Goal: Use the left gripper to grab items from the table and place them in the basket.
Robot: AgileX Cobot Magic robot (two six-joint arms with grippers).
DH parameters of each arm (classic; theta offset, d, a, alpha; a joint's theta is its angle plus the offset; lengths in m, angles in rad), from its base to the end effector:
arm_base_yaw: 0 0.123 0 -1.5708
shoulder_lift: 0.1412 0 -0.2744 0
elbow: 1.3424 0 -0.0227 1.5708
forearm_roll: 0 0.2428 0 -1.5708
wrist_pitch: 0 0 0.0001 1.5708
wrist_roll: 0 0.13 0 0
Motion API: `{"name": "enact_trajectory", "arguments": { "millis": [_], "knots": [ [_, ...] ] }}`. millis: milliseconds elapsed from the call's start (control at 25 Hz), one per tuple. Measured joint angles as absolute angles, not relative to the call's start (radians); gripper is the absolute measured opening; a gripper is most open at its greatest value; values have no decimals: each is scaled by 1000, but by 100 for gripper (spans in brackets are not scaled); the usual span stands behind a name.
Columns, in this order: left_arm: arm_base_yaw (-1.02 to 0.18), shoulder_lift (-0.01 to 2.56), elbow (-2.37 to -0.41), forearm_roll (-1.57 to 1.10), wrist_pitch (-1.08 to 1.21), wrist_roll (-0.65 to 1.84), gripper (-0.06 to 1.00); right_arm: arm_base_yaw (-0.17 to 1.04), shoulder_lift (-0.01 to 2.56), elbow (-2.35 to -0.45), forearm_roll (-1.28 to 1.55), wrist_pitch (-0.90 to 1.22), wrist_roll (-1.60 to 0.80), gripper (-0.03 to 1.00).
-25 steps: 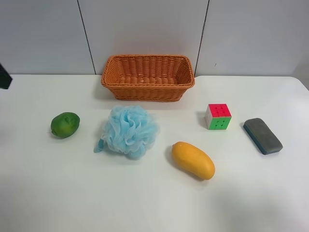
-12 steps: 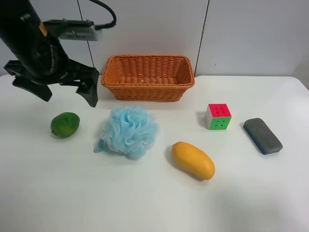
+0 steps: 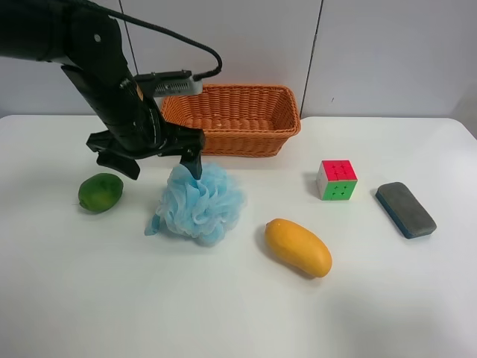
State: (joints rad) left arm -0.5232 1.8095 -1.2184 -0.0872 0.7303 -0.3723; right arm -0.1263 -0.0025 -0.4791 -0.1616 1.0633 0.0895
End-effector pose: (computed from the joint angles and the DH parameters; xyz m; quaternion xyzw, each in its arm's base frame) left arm 0.3153 -0.1906 0.1580 0.0472 0.9842 -0.1032 0.1361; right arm 0.0316 -0.0224 0.2503 0.0946 0.8506 -0.0901 0.5093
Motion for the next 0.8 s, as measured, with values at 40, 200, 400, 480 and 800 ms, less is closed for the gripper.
{"name": "enact_trajectory", "arguments": {
  "millis": [40, 200, 400, 480, 800],
  "knots": [
    [-523, 1828, -1218, -88, 723, -372, 100, -126, -2, -479, -162, 1063, 90, 99],
    [-523, 1899, -1219, -126, 690, -372, 100, -126, -2, -479, -162, 1063, 90, 99],
    [-523, 1963, -1221, -204, 629, -364, 100, -126, -2, -479, -162, 1063, 90, 99],
    [-523, 1979, -1221, -238, 611, -340, 100, -126, -2, -479, -162, 1063, 90, 99],
    [-527, 1997, -1230, -300, 581, -286, 32, -126, -2, -479, -162, 1063, 90, 99]
  ]
}}
